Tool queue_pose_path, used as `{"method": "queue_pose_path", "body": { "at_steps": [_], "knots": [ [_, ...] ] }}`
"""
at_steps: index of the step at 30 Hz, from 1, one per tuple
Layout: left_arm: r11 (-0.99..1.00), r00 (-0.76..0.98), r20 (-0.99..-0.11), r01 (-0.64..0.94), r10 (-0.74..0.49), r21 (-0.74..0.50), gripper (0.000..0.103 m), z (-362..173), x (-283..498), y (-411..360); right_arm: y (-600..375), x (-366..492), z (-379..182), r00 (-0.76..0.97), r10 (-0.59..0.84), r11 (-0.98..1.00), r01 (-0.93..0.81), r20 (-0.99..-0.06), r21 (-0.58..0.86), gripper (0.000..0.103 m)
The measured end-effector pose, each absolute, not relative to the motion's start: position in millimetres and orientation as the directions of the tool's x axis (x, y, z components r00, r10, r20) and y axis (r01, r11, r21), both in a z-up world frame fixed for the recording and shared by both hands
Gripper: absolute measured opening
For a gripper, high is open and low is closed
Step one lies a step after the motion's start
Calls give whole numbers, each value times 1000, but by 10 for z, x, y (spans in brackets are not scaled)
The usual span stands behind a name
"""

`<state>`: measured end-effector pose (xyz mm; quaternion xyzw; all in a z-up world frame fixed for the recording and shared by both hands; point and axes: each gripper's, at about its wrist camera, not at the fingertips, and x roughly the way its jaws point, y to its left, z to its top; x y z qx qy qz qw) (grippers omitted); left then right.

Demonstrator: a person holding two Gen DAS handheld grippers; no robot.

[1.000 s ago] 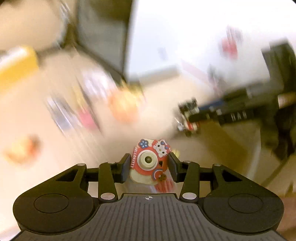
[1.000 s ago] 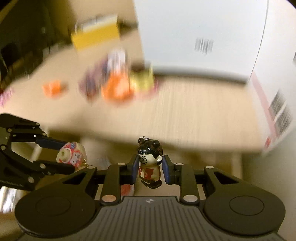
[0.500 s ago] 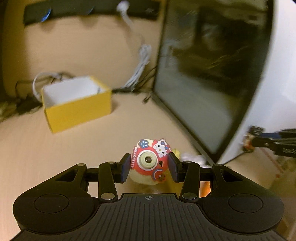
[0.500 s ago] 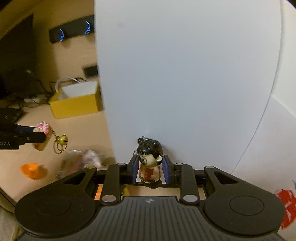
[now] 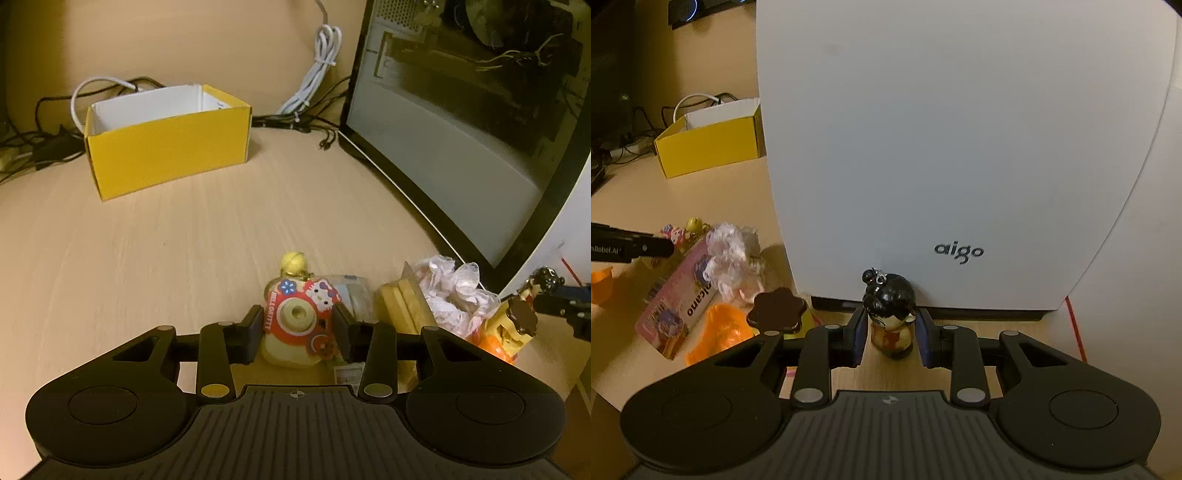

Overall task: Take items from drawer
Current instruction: 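Lift both keychains out of the drawer toward the desk top, then set doll keychain by the aigo box with right tool while left tool releases Hello Kitty keychain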

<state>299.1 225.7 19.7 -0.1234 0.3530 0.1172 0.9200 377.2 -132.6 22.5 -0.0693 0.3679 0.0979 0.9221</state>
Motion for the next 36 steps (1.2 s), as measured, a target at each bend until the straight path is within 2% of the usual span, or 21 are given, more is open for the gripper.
{"method": "queue_pose_path", "body": {
  "at_steps": [10, 13, 16, 22, 28, 36],
  "knots": [
    [941, 755, -639, -304, 145, -146, 43, 307, 2850, 2226, -1259, 3701, 102, 703, 131, 970, -238, -698, -58, 26],
    [941, 769, -619, -308, 158, -142, 43, 418, 2742, 2197, -1314, 3614, 182, 724, 134, 973, -225, -677, -48, 33],
    [940, 779, -603, -312, 172, -136, 43, 537, 2611, 2143, -1362, 3525, 247, 738, 129, 976, -214, -663, -48, 35],
    [939, 798, -576, -313, 180, -141, 43, 792, 2244, 1918, -1553, 3204, 383, 752, 137, 977, -210, -645, -38, 46],
    [930, 758, -620, -347, 202, -121, 43, 842, 1953, 1592, -1720, 2816, 389, 731, 174, 975, -223, -659, 10, 51],
    [932, 717, -677, -339, 169, -126, 43, 668, 1759, 1236, -1644, 2484, 59, 649, 224, 958, -282, -727, 43, 58]
  ]
}}
